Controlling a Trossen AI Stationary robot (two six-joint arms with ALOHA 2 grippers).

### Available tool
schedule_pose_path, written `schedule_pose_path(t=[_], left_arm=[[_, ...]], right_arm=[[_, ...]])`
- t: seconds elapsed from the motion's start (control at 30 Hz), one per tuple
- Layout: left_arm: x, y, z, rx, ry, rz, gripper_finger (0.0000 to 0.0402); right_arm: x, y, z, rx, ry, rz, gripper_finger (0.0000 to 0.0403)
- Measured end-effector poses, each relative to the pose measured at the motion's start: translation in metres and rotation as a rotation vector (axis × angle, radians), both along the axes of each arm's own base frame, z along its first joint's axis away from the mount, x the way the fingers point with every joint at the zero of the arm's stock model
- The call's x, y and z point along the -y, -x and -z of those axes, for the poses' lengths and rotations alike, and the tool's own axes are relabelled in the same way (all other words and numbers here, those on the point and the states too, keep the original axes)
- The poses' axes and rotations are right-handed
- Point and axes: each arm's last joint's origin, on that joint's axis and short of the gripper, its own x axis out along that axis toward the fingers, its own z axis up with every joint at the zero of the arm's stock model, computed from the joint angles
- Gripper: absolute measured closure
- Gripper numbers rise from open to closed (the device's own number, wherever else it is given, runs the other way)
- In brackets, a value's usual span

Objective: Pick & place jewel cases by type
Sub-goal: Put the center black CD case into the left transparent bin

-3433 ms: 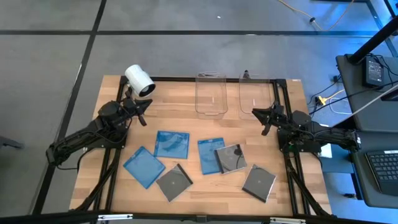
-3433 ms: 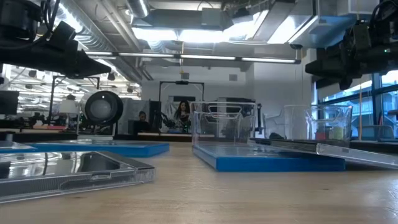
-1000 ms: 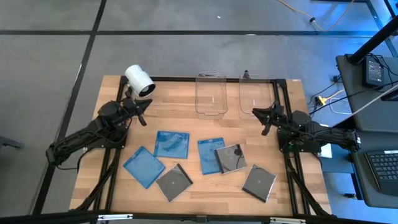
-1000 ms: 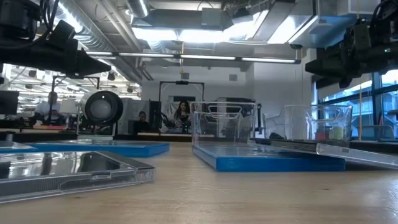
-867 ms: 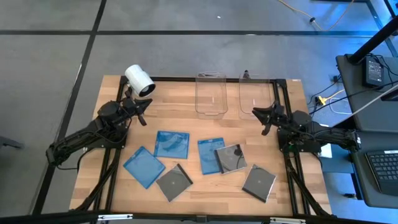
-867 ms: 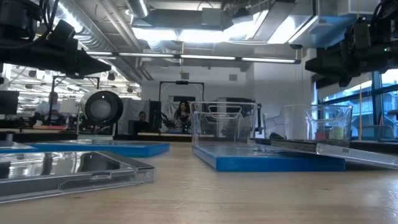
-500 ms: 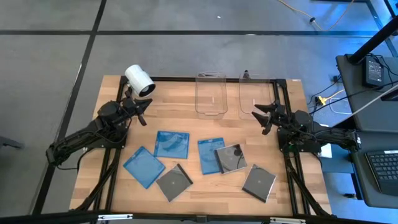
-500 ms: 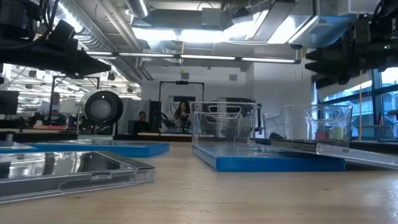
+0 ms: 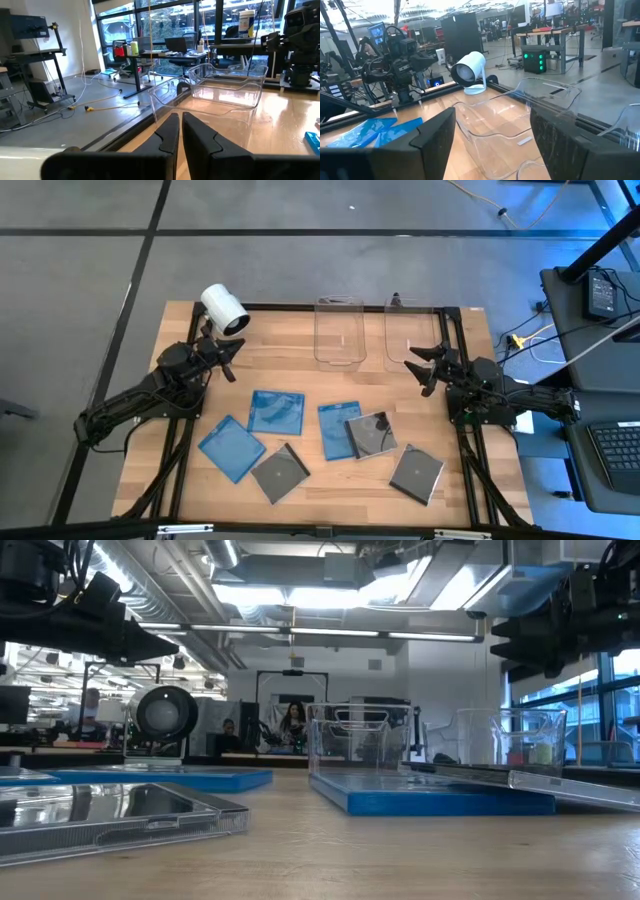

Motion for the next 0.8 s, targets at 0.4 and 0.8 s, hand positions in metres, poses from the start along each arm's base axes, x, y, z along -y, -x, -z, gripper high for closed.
schedule_pose_path(t=[0.4, 0.8], left_arm=[[0.0019, -0.0012, 0.0008, -0.009, 0.002, 0.077, 0.0326], [0.0033, -0.0019, -0.0017, 0.012, -0.014, 0.13, 0.0312]], right_arm=[[0.0, 0.0, 0.0013, -0.023, 0.016, 0.001, 0.0143], [0.0, -0.0001, 0.0024, -0.035, 0.016, 0.001, 0.0144]])
